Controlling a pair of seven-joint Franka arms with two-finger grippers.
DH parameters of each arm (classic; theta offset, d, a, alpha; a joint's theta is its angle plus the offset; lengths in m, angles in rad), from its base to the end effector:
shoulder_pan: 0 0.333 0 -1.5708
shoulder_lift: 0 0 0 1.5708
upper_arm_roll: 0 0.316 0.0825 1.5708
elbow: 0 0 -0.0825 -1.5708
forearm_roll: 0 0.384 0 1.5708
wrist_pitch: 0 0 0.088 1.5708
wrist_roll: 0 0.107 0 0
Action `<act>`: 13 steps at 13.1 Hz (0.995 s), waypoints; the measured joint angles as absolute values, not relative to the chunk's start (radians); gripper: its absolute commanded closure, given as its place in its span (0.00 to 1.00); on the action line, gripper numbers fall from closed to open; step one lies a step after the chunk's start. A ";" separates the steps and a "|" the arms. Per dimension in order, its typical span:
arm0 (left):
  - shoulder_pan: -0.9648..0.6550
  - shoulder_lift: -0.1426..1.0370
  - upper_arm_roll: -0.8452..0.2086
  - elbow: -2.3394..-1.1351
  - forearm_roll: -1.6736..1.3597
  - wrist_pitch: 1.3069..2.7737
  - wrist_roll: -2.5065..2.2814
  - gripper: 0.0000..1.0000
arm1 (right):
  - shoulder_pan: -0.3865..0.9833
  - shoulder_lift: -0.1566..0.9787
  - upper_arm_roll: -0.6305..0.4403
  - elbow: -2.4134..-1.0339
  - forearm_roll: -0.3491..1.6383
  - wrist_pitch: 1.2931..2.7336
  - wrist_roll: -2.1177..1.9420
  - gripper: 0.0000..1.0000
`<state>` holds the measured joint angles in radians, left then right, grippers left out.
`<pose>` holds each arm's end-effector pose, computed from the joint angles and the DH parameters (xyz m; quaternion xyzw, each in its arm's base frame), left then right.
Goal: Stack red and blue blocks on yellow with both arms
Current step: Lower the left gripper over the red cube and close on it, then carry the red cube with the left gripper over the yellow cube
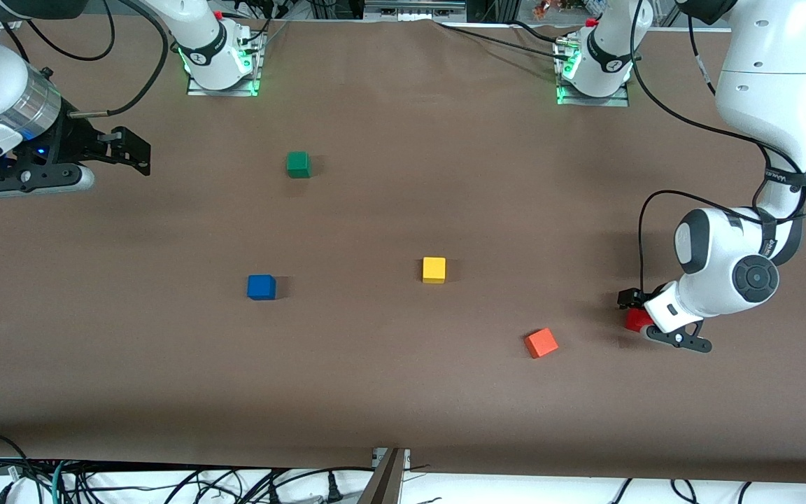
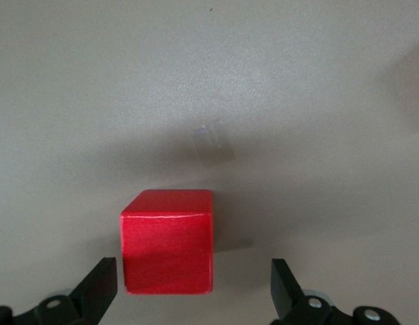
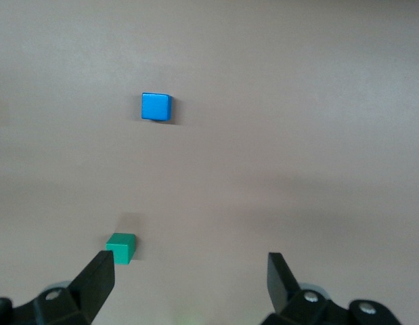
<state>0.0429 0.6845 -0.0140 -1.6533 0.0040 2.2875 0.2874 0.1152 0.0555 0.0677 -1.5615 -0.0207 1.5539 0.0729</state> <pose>0.6796 0.0208 0.2073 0.9914 -0.1287 -0.0243 0.0069 0.5595 0.1001 0.5964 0.9979 0.0551 -0.0301 0.0124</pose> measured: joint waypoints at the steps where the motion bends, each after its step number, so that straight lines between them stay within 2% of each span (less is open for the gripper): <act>1: 0.045 0.688 -0.014 -1.654 0.004 2.299 0.293 0.31 | 0.115 0.056 0.068 -1.562 -0.021 1.554 0.073 0.00; 2: 0.047 0.693 -0.014 -1.654 0.004 2.307 0.297 0.57 | 0.115 0.056 0.068 -1.562 -0.021 1.554 0.073 0.00; 5: 0.048 0.704 -0.014 -1.654 0.004 2.319 0.299 1.00 | 0.115 0.056 0.068 -1.562 -0.021 1.554 0.073 0.00; 10: 0.044 0.698 -0.035 -1.627 0.002 2.325 0.275 1.00 | 0.115 0.056 0.068 -1.561 -0.021 1.554 0.073 0.00; 13: 0.032 0.637 -0.142 -1.599 0.002 2.249 0.095 1.00 | 0.115 0.056 0.068 -1.561 -0.021 1.554 0.073 0.00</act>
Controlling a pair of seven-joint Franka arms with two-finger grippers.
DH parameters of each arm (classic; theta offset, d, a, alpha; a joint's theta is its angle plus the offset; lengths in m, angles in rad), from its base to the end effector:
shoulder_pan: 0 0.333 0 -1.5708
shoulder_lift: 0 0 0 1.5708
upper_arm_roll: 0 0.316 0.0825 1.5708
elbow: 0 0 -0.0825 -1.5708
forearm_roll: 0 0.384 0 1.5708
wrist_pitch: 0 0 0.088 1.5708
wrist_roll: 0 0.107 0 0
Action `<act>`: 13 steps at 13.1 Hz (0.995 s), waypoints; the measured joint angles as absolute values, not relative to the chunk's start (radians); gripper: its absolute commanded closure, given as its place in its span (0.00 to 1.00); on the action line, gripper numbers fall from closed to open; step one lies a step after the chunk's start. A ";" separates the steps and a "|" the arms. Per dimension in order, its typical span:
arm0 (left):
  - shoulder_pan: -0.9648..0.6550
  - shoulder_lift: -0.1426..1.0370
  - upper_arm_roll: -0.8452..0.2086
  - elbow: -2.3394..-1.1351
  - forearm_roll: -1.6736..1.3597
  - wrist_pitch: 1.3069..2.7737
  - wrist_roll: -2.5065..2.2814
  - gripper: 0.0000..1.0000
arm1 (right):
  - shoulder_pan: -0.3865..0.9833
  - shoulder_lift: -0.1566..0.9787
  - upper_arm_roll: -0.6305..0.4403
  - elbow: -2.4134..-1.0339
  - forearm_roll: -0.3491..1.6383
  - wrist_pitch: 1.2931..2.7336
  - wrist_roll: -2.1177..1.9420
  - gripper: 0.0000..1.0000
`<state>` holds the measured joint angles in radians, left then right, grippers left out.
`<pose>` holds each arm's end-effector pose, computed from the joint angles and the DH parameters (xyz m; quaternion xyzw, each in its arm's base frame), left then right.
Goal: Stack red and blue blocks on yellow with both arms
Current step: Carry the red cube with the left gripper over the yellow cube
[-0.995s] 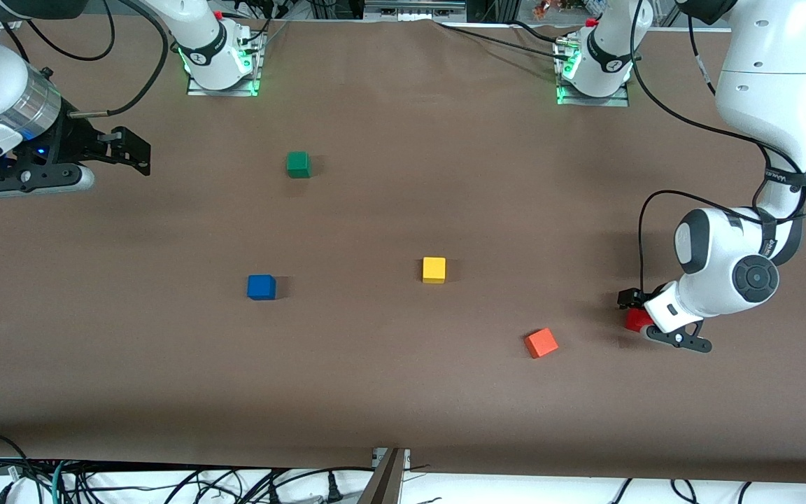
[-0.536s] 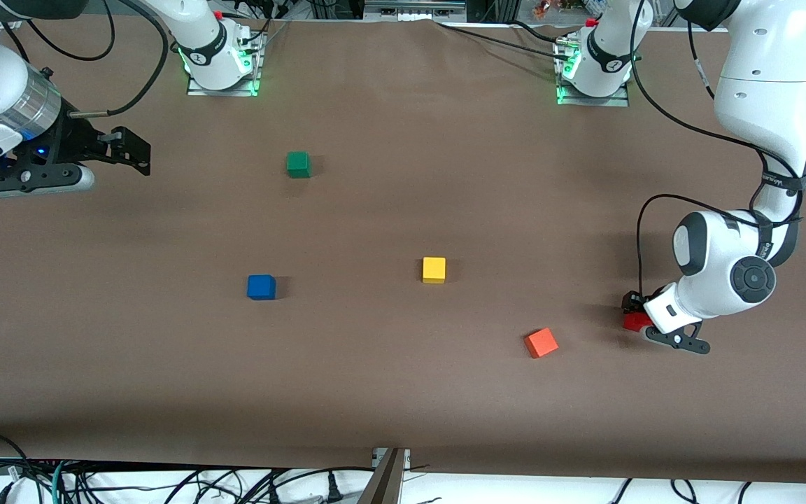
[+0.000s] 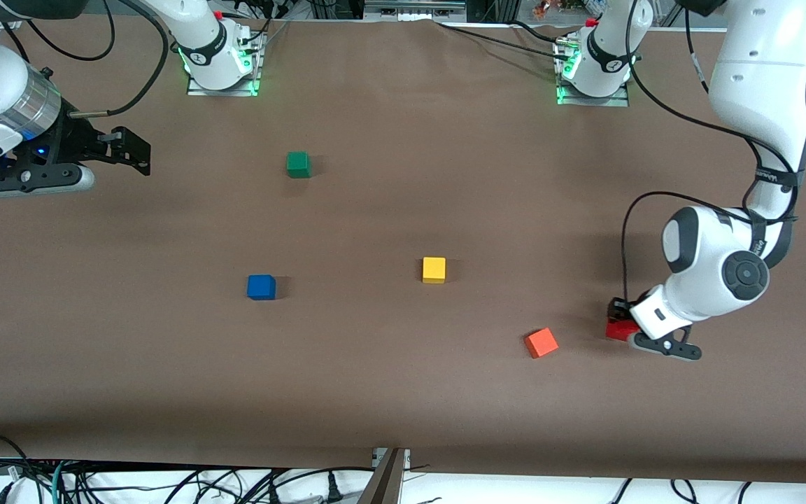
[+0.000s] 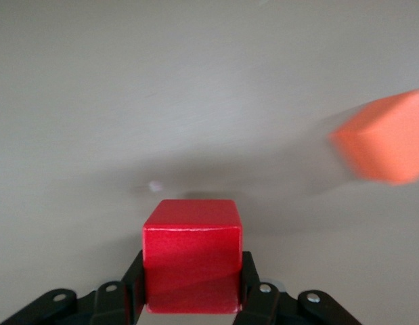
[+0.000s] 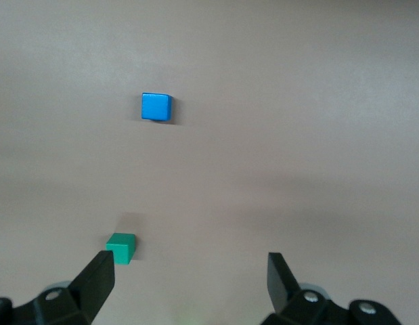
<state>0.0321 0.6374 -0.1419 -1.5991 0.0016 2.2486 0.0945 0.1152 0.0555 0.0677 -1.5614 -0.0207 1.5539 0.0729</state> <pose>0.6941 -0.0631 0.2633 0.9952 -0.0883 0.0087 0.0414 0.5595 0.1001 0.5964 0.9980 0.0551 -0.0301 0.0124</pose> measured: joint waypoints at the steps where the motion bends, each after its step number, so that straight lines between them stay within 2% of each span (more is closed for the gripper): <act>1: 0.023 0.610 -0.185 -1.596 0.002 2.206 0.020 1.00 | 0.115 0.056 0.068 -1.561 -0.021 1.554 0.073 0.00; 3: -0.027 0.570 -0.260 -1.590 0.002 2.146 -0.173 1.00 | 0.115 0.056 0.068 -1.561 -0.020 1.562 0.073 0.00; 6: -0.216 0.566 -0.280 -1.559 0.002 2.125 -0.445 1.00 | 0.115 0.065 0.068 -1.561 -0.020 1.614 0.073 0.00; 9: -0.391 0.619 -0.267 -1.503 0.021 2.125 -0.597 1.00 | 0.115 0.097 0.068 -1.561 -0.019 1.639 0.073 0.00; 13: -0.446 0.710 -0.255 -1.432 0.091 2.125 -0.702 1.00 | 0.114 0.121 0.066 -1.561 -0.020 1.649 0.073 0.00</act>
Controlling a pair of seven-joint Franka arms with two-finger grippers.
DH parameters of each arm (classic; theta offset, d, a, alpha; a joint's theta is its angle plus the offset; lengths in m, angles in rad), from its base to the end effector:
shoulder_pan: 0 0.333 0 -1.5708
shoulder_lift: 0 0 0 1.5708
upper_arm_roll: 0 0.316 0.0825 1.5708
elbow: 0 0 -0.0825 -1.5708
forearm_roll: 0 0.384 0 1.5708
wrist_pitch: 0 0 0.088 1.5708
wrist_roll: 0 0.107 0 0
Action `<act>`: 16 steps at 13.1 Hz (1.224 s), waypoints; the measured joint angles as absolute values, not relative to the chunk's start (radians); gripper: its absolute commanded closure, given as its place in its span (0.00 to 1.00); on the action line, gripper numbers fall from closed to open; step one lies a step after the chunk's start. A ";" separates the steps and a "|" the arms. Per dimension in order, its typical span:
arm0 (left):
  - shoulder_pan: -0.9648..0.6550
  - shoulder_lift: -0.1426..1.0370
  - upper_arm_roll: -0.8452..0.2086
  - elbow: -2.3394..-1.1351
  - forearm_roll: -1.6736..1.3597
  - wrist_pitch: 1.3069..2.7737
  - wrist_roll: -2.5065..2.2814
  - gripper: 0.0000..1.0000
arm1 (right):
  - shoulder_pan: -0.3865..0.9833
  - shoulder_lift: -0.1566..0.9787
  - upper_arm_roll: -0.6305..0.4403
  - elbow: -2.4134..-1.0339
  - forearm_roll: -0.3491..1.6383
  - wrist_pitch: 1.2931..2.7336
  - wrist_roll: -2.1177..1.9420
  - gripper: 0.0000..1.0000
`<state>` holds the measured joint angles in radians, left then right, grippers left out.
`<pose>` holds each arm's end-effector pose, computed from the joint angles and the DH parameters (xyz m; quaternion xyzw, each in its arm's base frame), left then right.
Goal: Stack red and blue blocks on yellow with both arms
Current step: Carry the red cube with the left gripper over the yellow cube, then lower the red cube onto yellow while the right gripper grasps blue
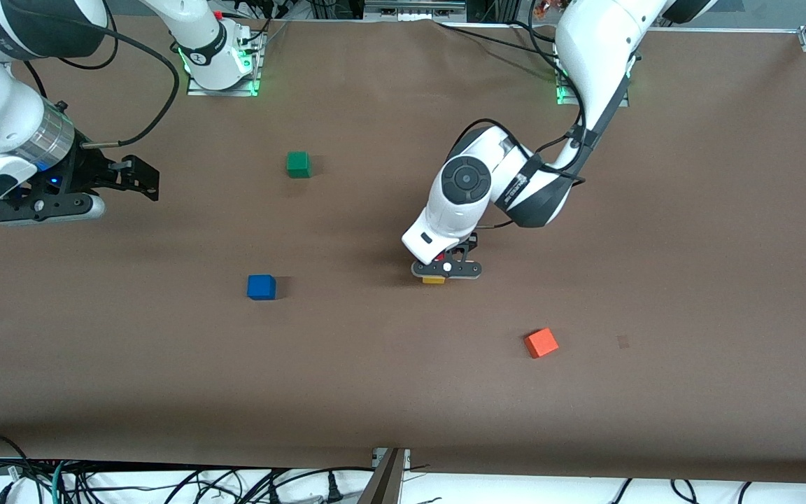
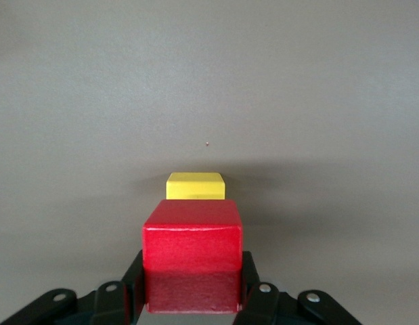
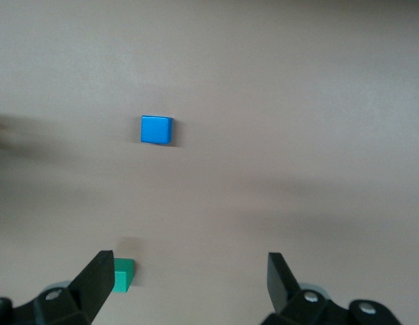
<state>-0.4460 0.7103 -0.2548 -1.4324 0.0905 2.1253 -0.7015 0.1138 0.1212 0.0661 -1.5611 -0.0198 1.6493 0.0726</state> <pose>0.5772 -0.4358 0.2837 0.9990 0.0064 -0.0263 0.0353 0.5864 0.1025 0.5663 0.9984 0.0544 -0.0155 0.0079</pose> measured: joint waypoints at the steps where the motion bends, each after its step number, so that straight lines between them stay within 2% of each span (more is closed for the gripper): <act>1: -0.448 0.723 -0.249 -1.428 0.093 2.126 -0.703 1.00 | 0.114 0.130 0.066 -1.561 -0.020 1.653 0.072 0.00; 9: -0.490 0.778 -0.220 -1.384 0.093 2.149 -0.709 1.00 | 0.094 0.276 0.064 -1.561 -0.021 1.723 -0.094 0.00; 13: -0.501 0.780 -0.215 -1.381 0.124 2.149 -0.713 1.00 | 0.068 0.307 0.063 -1.568 0.011 1.766 -0.092 0.00; 16: -0.502 0.781 -0.211 -1.381 0.155 2.148 -0.713 1.00 | 0.067 0.338 0.066 -1.662 0.033 1.920 -0.036 0.00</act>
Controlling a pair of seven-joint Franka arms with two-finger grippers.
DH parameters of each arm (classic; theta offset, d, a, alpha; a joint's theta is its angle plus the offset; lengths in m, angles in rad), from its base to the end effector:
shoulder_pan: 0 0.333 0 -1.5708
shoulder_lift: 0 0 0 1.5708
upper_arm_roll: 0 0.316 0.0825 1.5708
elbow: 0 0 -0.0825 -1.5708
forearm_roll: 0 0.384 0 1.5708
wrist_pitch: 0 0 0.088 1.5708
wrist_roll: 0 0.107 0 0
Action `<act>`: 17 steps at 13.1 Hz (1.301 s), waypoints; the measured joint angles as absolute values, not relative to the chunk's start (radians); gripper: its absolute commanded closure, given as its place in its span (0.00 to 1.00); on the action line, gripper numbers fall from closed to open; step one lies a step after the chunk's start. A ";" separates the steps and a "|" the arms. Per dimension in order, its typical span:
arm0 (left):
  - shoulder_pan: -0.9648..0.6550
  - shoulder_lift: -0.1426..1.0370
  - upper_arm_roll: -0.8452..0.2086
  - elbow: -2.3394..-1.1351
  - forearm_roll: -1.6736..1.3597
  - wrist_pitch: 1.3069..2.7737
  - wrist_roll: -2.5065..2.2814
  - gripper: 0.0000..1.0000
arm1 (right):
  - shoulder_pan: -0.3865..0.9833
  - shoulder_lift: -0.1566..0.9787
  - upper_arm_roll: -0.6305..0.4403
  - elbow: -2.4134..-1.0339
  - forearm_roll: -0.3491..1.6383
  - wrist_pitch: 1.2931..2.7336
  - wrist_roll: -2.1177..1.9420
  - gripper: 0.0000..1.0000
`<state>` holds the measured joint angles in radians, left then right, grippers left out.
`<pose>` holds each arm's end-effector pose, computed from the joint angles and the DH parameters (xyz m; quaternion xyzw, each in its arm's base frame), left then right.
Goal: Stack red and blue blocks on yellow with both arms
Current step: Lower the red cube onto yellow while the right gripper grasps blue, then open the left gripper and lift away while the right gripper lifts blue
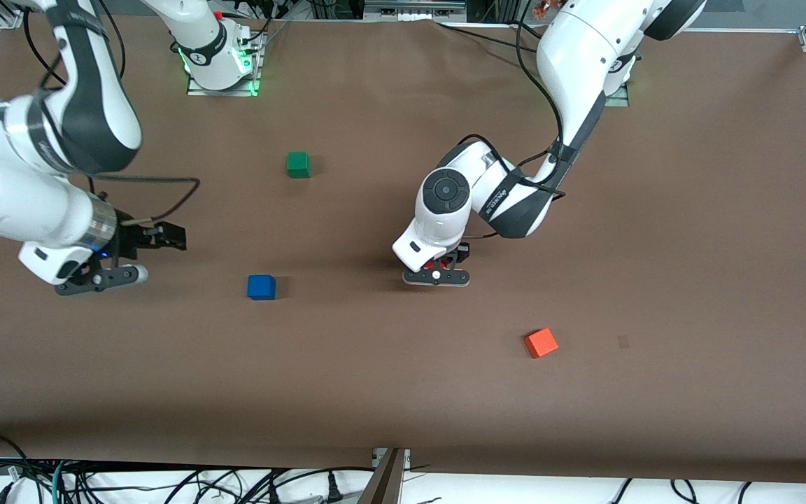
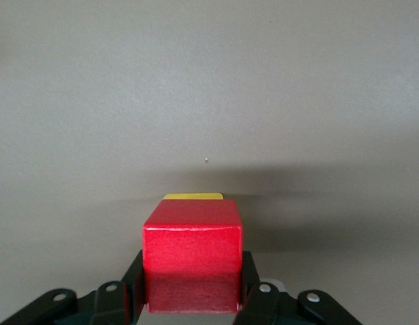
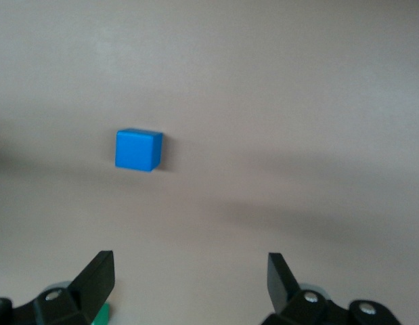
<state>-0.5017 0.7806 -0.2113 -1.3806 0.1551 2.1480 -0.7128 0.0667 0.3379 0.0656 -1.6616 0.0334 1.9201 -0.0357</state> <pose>0.5796 -0.4499 0.2546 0.9999 -0.0124 -0.0040 0.0084 0.6399 0.0835 0.4061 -0.9960 -0.0761 0.0406 0.0245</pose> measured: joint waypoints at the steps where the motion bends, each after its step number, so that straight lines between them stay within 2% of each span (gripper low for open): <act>1: -0.502 0.781 -0.211 -1.381 0.158 2.147 -0.713 1.00 | 0.070 0.348 0.070 -1.710 0.035 2.000 -0.007 0.00; 4: -0.502 0.782 -0.210 -1.381 0.158 2.130 -0.713 1.00 | 0.113 0.414 0.078 -1.812 0.036 2.211 0.128 0.00; 8: -0.503 0.783 -0.210 -1.381 0.158 2.115 -0.713 1.00 | 0.185 0.533 0.080 -1.820 0.036 2.411 0.236 0.01; 9: -0.503 0.783 -0.210 -1.381 0.158 2.115 -0.713 0.65 | 0.194 0.563 0.080 -1.821 0.036 2.452 0.242 0.02; 10: -0.504 0.783 -0.210 -1.381 0.158 2.115 -0.713 0.01 | 0.197 0.589 0.080 -1.822 0.036 2.479 0.244 0.05; 12: -0.504 0.783 -0.210 -1.380 0.158 2.115 -0.714 0.00 | 0.196 0.620 0.078 -1.822 0.036 2.507 0.250 0.11; 13: -0.504 0.783 -0.210 -1.378 0.158 2.115 -0.716 0.00 | 0.196 0.631 0.077 -1.824 0.036 2.524 0.259 0.20; 15: -0.500 0.780 -0.206 -1.351 0.158 2.095 -0.720 0.00 | 0.196 0.647 0.077 -1.839 0.036 2.570 0.265 0.50; 16: -0.493 0.776 -0.201 -1.312 0.158 2.047 -0.721 0.00 | 0.196 0.649 0.077 -1.844 0.036 2.582 0.265 0.62; 17: -0.478 0.769 -0.196 -1.259 0.158 1.975 -0.721 0.00 | 0.196 0.647 0.077 -1.844 0.036 2.585 0.265 0.68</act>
